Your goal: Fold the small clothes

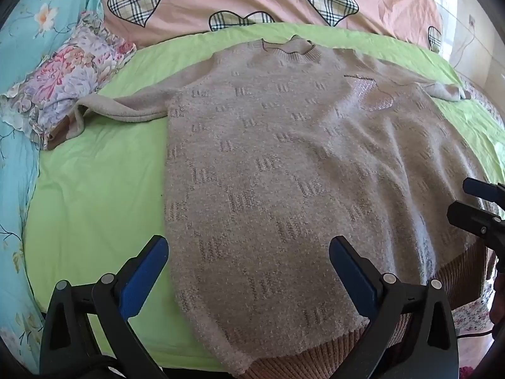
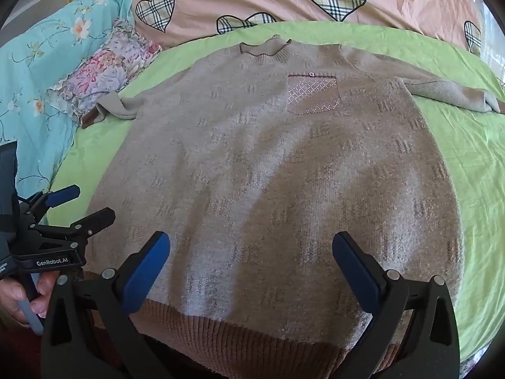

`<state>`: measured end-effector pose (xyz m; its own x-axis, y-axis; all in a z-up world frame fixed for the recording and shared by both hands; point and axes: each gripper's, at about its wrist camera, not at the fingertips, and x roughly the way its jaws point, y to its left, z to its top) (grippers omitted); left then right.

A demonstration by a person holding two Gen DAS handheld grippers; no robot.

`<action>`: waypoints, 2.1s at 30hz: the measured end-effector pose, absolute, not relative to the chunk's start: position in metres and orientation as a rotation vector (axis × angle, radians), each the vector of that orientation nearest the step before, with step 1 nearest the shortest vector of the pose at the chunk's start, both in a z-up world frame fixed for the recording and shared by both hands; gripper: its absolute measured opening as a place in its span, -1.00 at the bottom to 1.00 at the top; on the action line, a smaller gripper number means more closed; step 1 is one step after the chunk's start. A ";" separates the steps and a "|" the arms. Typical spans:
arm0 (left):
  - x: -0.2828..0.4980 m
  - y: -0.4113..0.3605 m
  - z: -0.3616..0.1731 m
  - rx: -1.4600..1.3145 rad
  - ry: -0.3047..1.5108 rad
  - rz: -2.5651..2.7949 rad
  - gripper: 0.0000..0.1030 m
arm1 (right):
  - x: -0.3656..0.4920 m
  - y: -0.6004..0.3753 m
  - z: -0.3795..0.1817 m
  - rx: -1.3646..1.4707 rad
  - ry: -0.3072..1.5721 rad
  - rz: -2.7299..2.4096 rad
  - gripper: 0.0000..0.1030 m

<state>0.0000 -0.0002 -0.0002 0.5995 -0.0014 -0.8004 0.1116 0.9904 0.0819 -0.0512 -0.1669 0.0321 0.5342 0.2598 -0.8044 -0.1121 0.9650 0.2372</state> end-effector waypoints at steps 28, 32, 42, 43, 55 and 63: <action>0.001 0.001 0.006 0.101 0.902 -0.073 0.98 | -0.053 -0.168 0.031 0.167 0.963 0.226 0.99; 0.001 0.002 0.007 0.093 0.893 -0.078 0.98 | -0.053 -0.168 0.033 0.165 0.968 0.223 0.99; 0.001 0.000 0.006 0.110 0.913 -0.070 0.98 | -0.050 -0.171 0.036 0.167 0.985 0.220 0.99; 0.002 0.000 0.006 0.113 0.915 -0.069 0.98 | -0.050 -0.172 0.036 0.169 0.983 0.222 0.99; 0.024 -0.017 0.007 0.133 0.969 -0.124 0.98 | -0.040 -0.187 0.032 0.211 0.960 0.213 0.99; 0.050 -0.028 0.008 0.095 0.955 -0.176 0.98 | -0.027 -0.229 0.038 0.303 0.907 0.157 0.99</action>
<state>0.0500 -0.0275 0.0075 0.5647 -0.1079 -0.8182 0.1913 0.9815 0.0025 -0.0274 -0.2285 0.0380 0.6083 0.2603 -0.7498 -0.0064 0.9463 0.3233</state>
